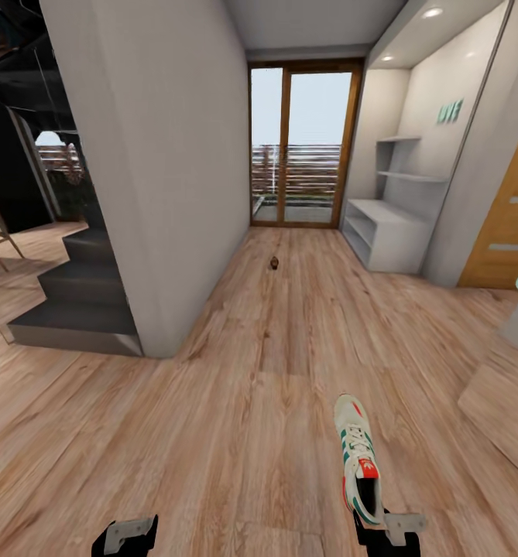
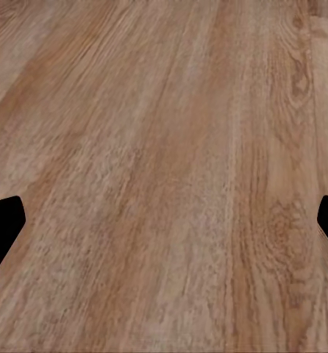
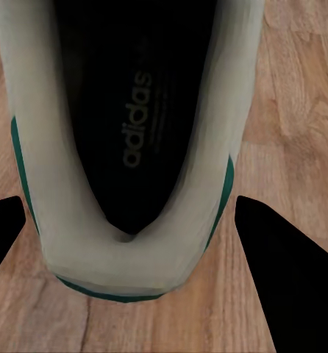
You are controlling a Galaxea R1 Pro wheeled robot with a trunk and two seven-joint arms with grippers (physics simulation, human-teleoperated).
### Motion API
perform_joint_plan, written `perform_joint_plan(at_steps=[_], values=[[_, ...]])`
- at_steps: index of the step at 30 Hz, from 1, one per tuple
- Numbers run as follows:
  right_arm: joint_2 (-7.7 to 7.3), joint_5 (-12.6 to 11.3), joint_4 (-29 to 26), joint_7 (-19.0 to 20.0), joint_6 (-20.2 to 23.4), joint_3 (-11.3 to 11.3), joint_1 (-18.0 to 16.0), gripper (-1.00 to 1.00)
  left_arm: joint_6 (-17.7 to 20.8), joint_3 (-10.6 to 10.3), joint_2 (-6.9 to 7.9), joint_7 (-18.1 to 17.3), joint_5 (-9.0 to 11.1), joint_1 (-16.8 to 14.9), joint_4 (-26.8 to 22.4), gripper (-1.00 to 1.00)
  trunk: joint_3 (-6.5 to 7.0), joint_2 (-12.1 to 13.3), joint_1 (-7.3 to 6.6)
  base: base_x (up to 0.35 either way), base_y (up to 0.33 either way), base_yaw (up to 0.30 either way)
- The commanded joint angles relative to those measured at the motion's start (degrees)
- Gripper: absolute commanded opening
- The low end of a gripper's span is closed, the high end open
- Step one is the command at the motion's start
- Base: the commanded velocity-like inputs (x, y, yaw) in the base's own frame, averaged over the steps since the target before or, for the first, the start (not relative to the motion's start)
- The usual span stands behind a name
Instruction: Pick up the two gym shoes and the two sandals from the corridor floor and place them onto the hallstand (shoe rack) in the corridor, making sure they are on the rack and not on the floor. Arrange them so the two gym shoes are next to each other and the two sandals are next to each other.
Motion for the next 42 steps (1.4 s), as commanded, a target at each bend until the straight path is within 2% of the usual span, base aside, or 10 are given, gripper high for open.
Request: perform_joint_plan(at_steps=[1, 37, 42], values=[[0.02, 0.3, 0.0, 0.0, -0.2, -0.2, 0.0, -1.0, -0.1, 0.0, 0.0, -0.3, 0.5, 0.0, 0.1, 1.0, -0.05, 0.0, 0.02, 0.34, 0.0, 0.0], [-0.19, 0.2, -0.1, 0.0, -0.2, -0.2, 0.0, -1.0, -0.1, 0.0, 0.0, -0.3, 0.5, 0.0, 0.0, 1.0, -0.05, 0.0, 0.02, 0.34, -0.006, 0.0], [-0.12, 0.2, -0.1, -0.1, -0.2, -0.2, 0.0, -1.0, -0.1, 0.0, 0.0, -0.3, 0.5, 0.0, 0.0, 1.0, -0.05, 0.0, 0.02, 0.34, -0.072, -0.14]])
